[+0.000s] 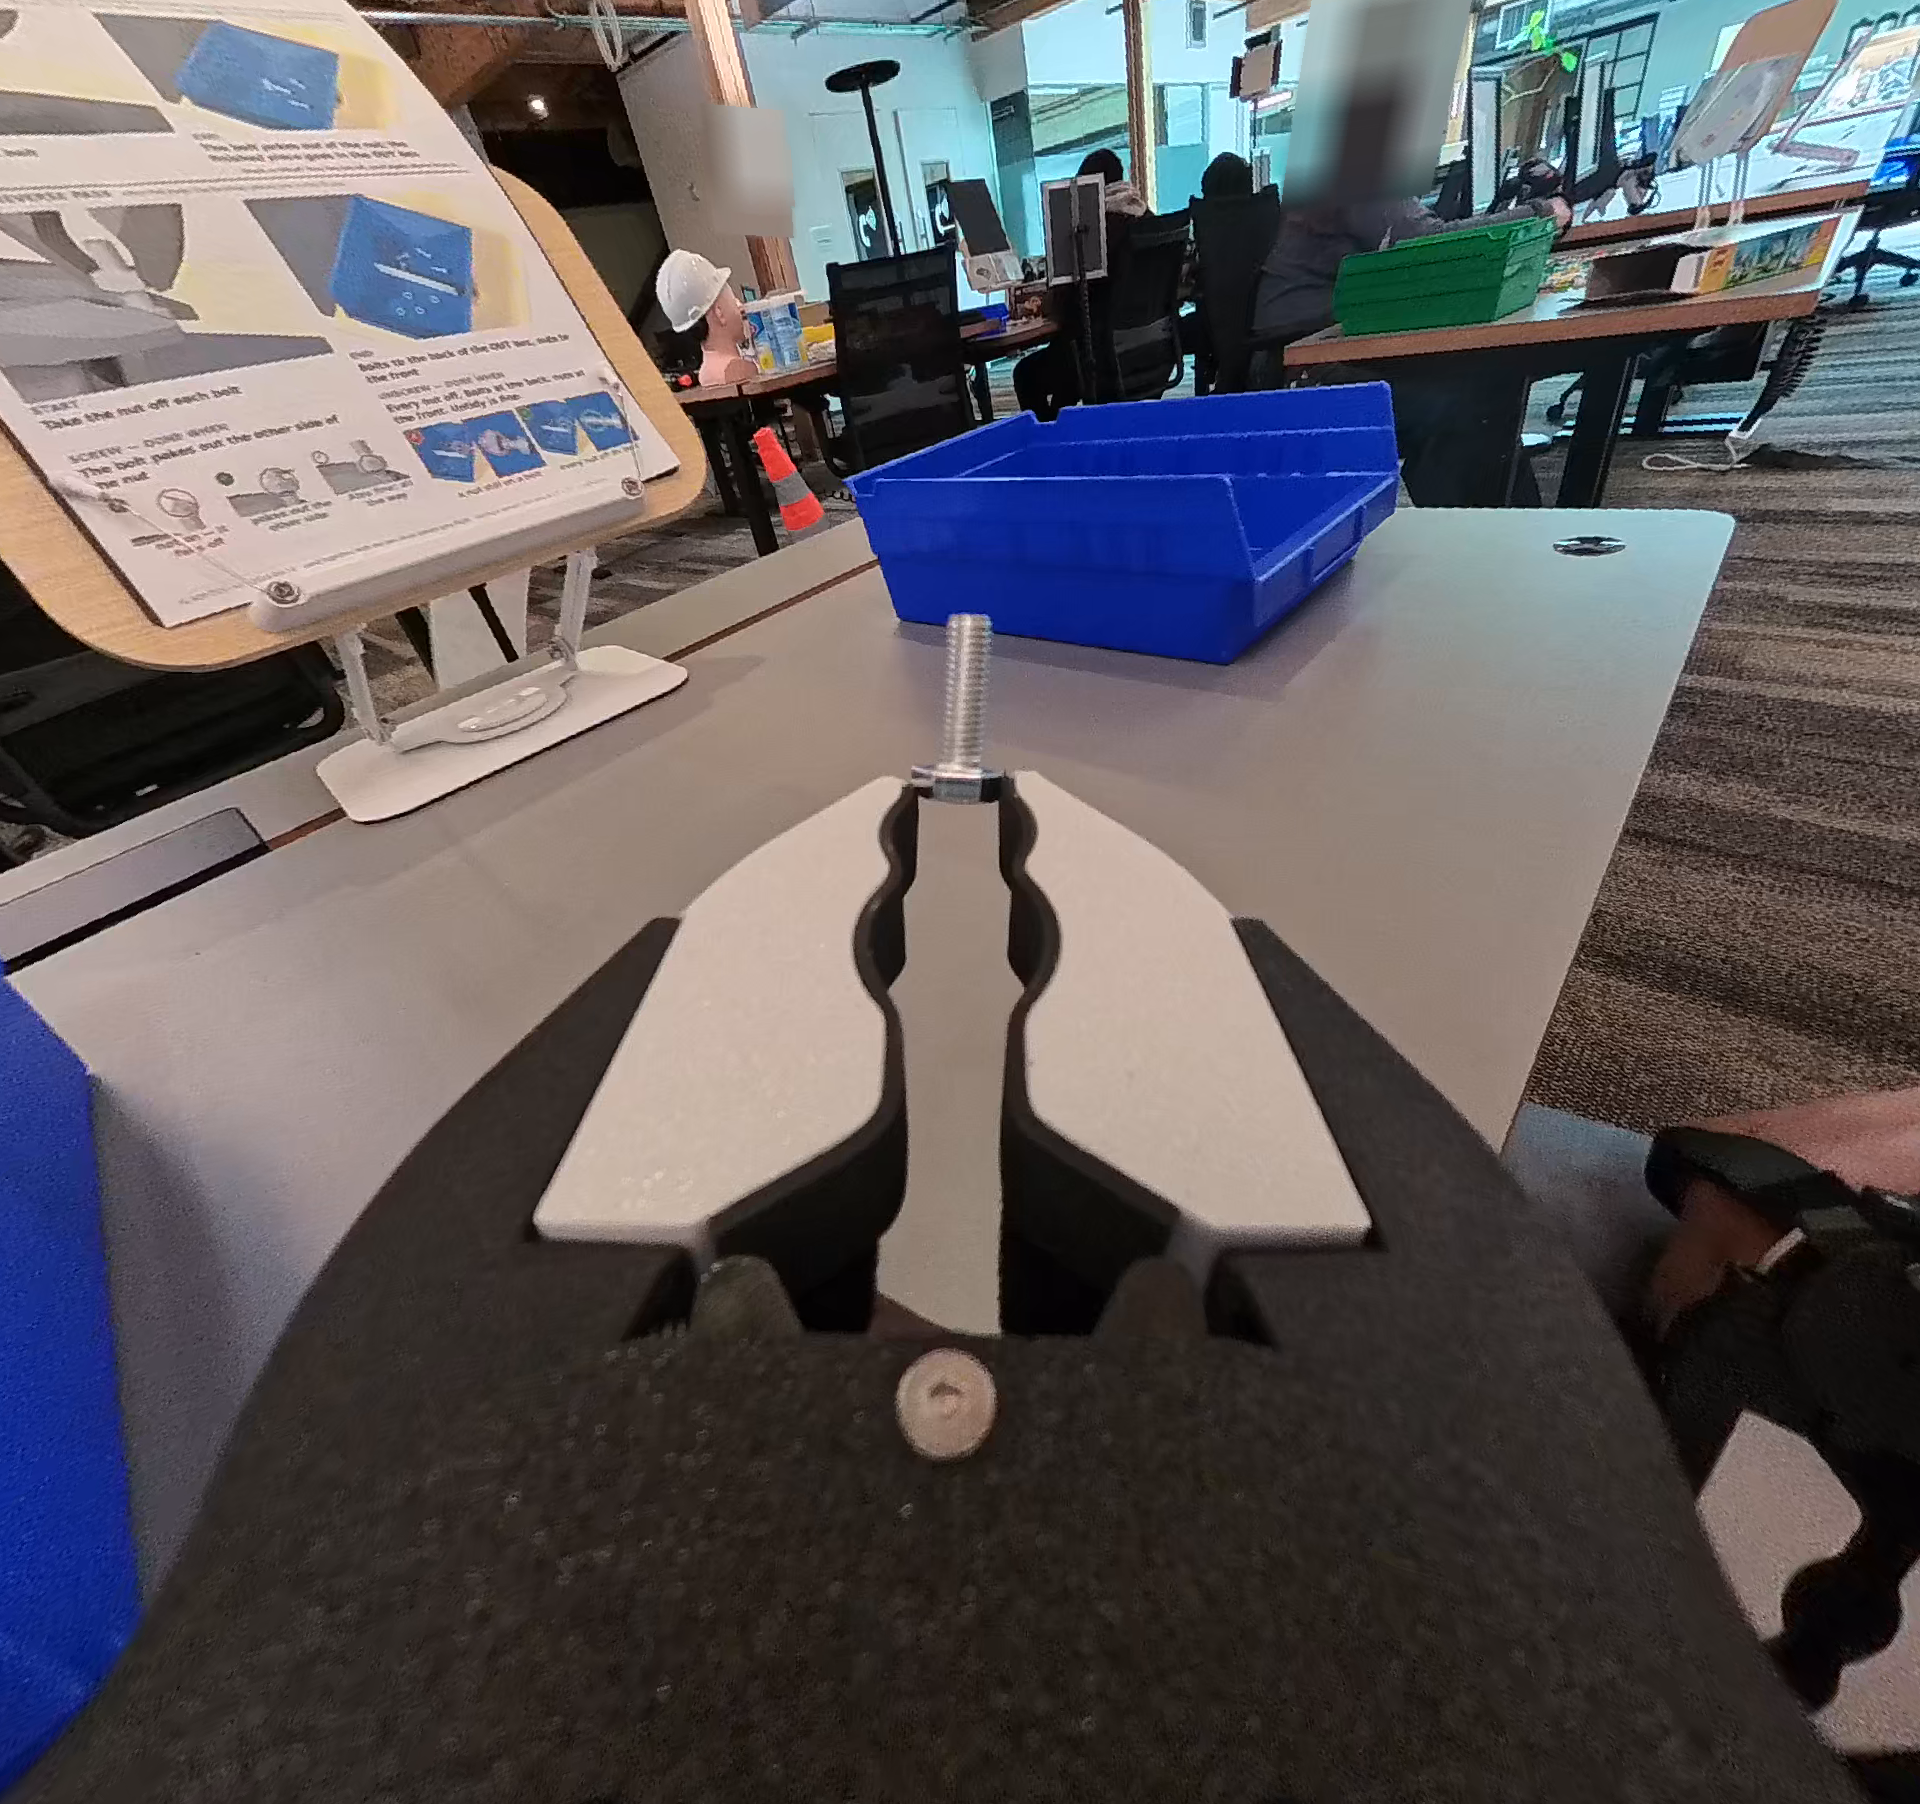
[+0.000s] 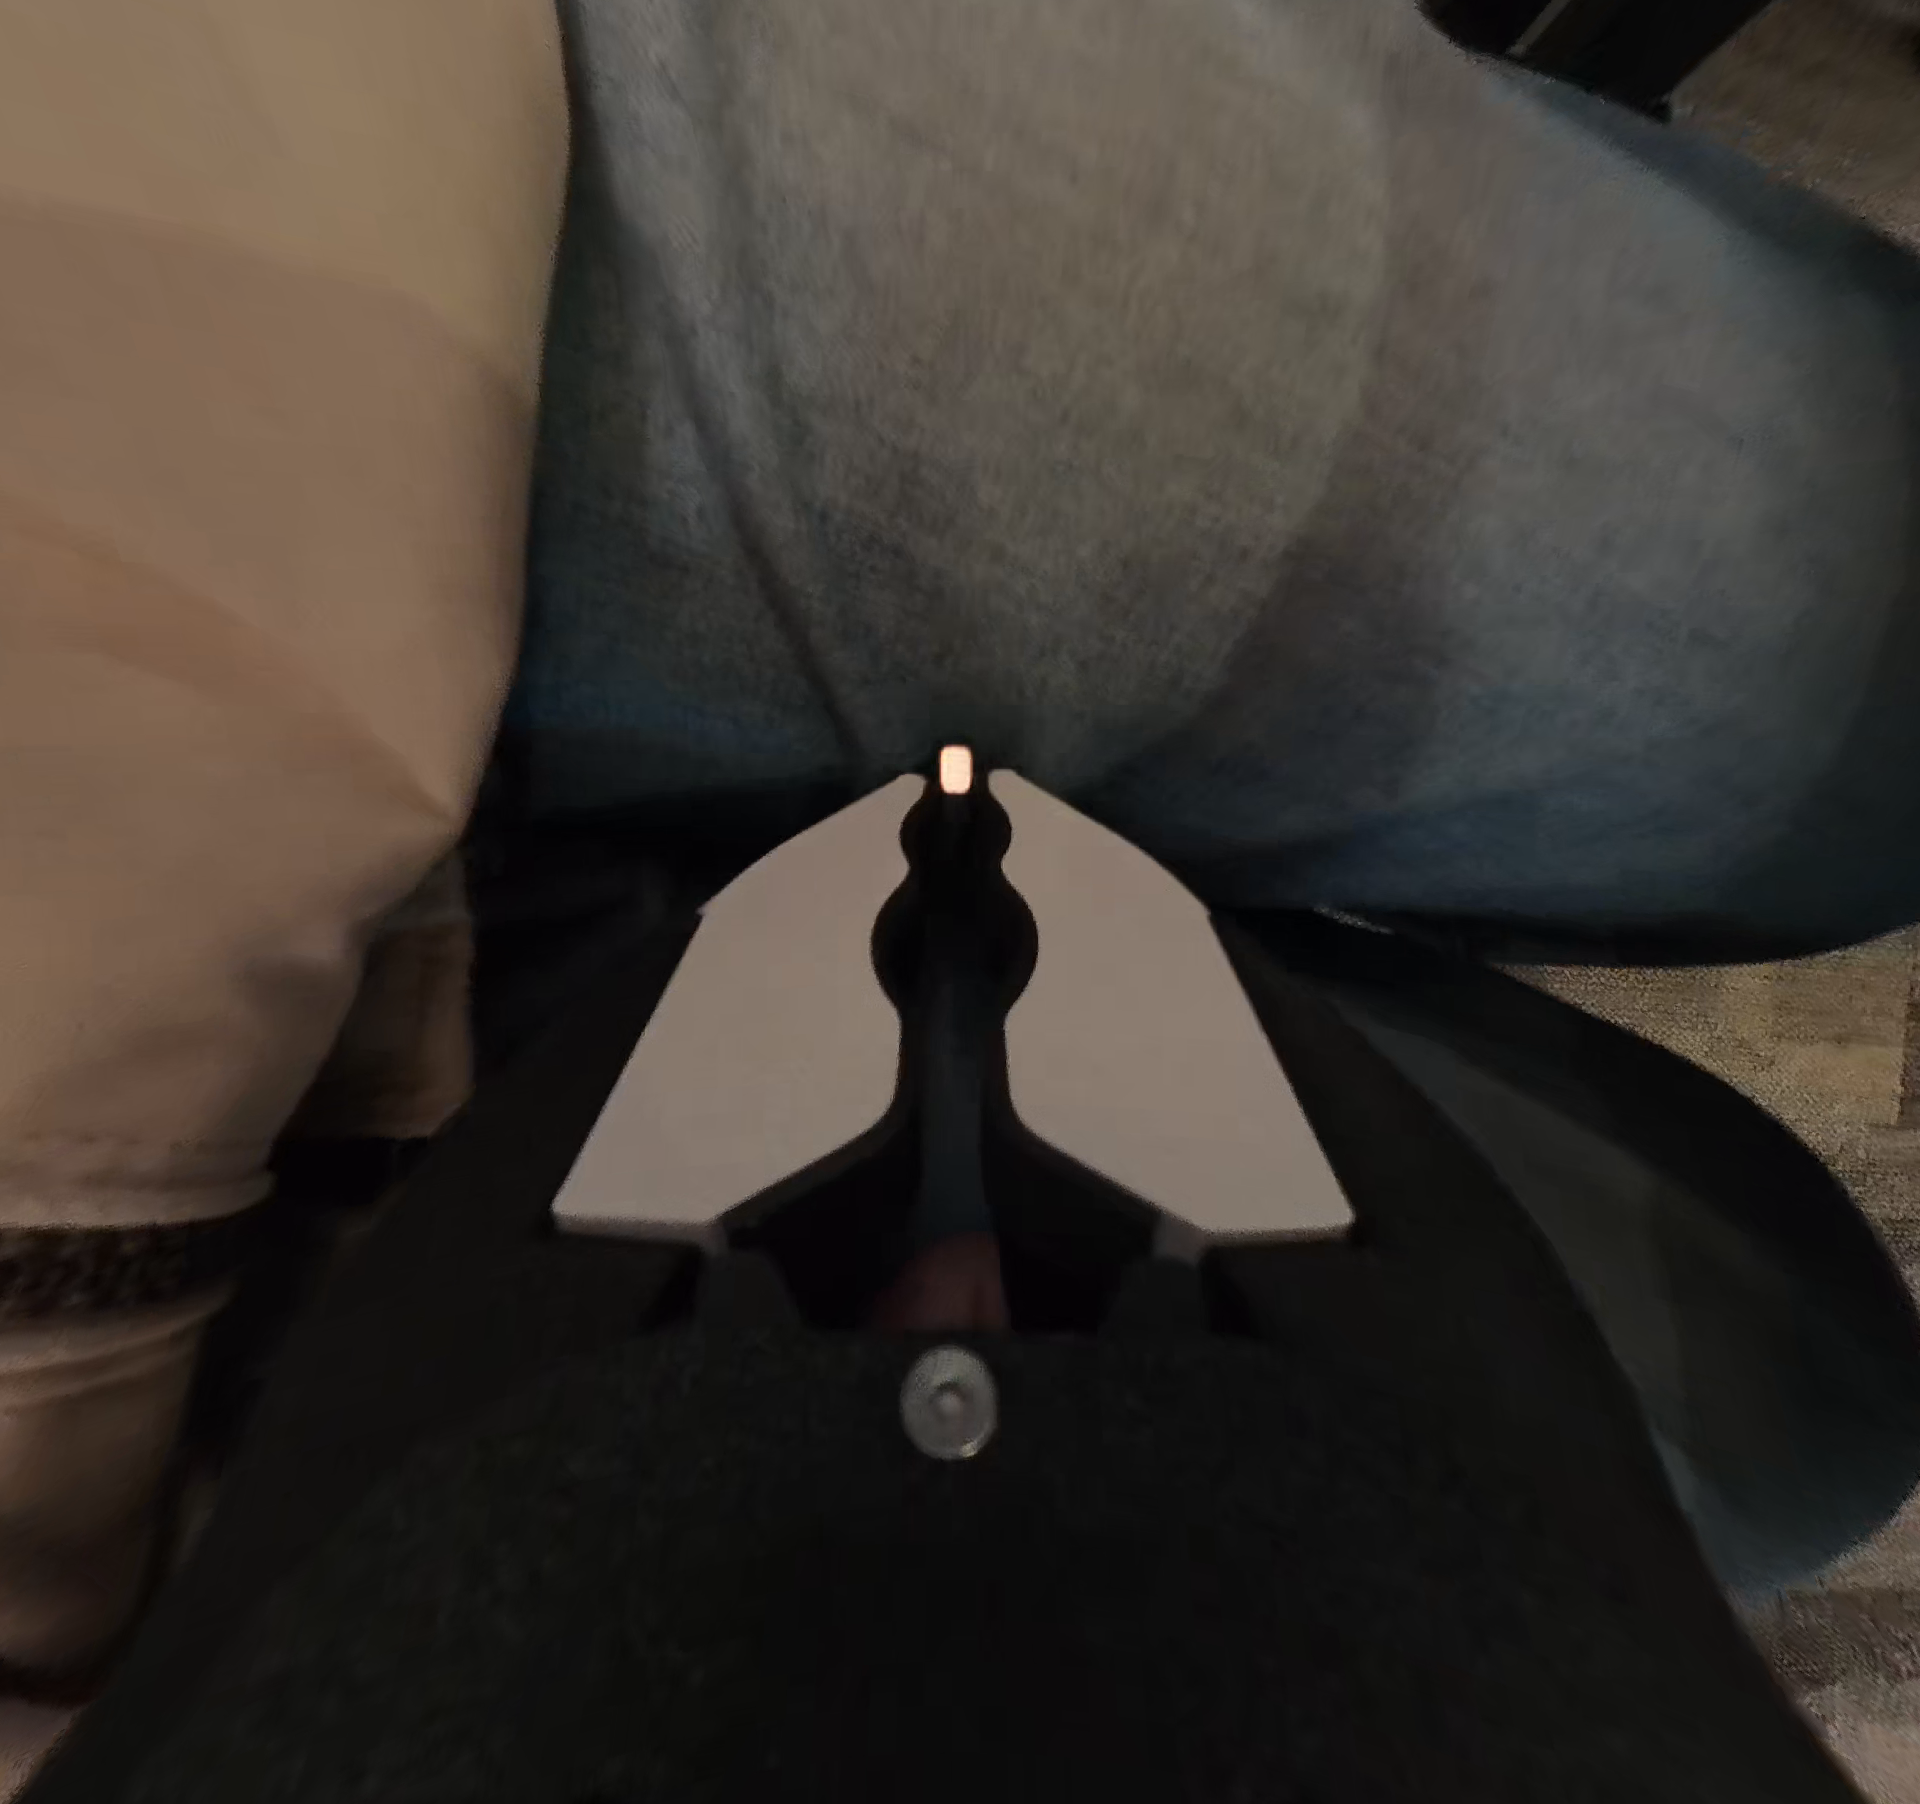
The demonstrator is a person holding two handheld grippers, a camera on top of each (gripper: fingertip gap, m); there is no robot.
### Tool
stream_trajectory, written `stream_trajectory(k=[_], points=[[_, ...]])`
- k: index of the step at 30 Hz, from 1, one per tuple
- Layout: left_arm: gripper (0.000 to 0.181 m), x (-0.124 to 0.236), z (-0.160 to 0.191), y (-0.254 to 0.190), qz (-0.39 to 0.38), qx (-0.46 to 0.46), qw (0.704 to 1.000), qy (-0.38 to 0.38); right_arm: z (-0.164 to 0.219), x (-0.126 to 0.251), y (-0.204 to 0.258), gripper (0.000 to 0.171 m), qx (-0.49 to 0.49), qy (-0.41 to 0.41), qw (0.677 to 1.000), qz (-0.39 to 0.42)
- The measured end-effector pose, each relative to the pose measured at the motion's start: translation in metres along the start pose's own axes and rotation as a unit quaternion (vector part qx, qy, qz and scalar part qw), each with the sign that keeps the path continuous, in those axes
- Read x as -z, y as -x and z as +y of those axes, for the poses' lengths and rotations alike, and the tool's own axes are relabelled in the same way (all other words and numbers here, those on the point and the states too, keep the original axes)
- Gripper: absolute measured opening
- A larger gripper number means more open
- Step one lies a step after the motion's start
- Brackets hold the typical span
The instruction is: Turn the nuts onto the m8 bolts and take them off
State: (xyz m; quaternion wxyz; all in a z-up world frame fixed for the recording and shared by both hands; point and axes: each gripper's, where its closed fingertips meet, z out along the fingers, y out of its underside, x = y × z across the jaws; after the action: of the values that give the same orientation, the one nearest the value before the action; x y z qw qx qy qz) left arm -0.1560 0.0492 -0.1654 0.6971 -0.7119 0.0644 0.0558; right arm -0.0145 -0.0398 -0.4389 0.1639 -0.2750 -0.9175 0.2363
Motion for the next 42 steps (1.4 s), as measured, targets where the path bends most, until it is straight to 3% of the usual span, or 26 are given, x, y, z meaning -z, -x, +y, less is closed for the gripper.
stream_trajectory(k=[4,8,11,13,17,22,26,32,37,42], points=[[0.015,0.001,0.000,0.003,-0.002,0.001,1.000,0.001,-0.009,0.010,-0.004,0.007,0.005,-0.024,0.999,0.030],[0.015,0.002,0.004,0.006,-0.005,0.009,1.000,0.003,-0.057,0.091,-0.018,0.006,-0.011,-0.092,0.989,0.115],[0.015,0.003,0.006,0.011,-0.010,0.016,1.000,0.009,-0.076,0.178,-0.082,0.006,-0.039,-0.104,0.974,0.199],[0.015,0.001,0.006,0.017,-0.012,0.031,0.999,0.009,-0.059,0.211,-0.150,0.006,-0.090,-0.087,0.963,0.237],[0.015,-0.008,0.011,0.037,-0.035,0.037,0.998,0.030,0.004,0.191,-0.266,0.006,-0.218,0.029,0.946,0.239],[0.015,-0.037,0.033,0.073,-0.054,0.060,0.993,0.081,0.038,0.165,-0.338,0.006,-0.272,0.036,0.928,0.252],[0.015,-0.068,0.058,0.106,-0.060,0.097,0.986,0.121,0.052,0.162,-0.354,0.006,-0.243,0.056,0.930,0.269],[0.015,-0.092,0.066,0.140,-0.079,0.100,0.981,0.147,0.054,0.160,-0.355,0.009,-0.191,0.068,0.940,0.273],[0.015,-0.098,0.066,0.148,-0.084,0.110,0.981,0.136,0.054,0.172,-0.336,0.038,-0.210,0.050,0.938,0.270],[0.015,-0.091,0.054,0.144,-0.088,0.074,0.987,0.111,0.032,0.240,-0.282,0.040,-0.288,-0.105,0.894,0.327]])
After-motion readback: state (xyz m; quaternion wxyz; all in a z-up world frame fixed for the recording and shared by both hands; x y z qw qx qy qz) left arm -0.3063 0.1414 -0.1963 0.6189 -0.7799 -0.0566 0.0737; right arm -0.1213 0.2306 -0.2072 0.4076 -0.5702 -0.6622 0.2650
